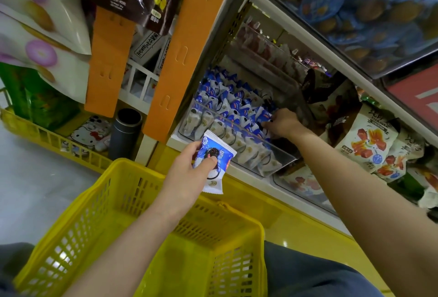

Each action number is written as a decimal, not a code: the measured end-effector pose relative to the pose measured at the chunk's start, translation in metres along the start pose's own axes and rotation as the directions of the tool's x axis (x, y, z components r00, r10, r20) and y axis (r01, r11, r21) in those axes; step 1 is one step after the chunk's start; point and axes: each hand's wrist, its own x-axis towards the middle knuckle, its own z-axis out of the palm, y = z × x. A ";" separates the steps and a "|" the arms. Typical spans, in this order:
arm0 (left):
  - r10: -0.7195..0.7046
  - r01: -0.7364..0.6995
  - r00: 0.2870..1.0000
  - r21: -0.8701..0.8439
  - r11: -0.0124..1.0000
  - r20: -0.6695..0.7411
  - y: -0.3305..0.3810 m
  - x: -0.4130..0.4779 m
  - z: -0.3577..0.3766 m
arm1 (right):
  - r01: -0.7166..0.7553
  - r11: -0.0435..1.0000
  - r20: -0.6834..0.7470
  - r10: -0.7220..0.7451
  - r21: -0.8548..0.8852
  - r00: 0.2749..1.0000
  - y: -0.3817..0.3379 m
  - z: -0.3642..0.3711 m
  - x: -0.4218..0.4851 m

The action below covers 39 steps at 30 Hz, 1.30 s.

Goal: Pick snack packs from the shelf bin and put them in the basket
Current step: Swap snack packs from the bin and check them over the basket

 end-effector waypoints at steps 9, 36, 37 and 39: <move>0.011 -0.011 1.000 0.000 1.000 -0.008 -0.001 0.005 0.002 | -0.050 0.954 0.115 0.016 0.296 0.993 0.007 0.017 0.008; -0.080 0.003 0.976 0.359 0.933 0.201 -0.062 -0.021 0.017 | -0.044 0.596 0.244 -0.260 0.802 0.934 0.058 0.104 -0.166; -0.088 0.009 0.977 0.369 0.929 0.197 -0.066 -0.022 0.018 | -0.077 0.588 0.270 -0.247 0.805 0.931 0.060 0.109 -0.167; -0.088 0.021 0.982 0.369 0.929 0.167 -0.072 -0.022 0.019 | -0.123 0.564 0.300 -0.232 0.817 0.925 0.063 0.117 -0.169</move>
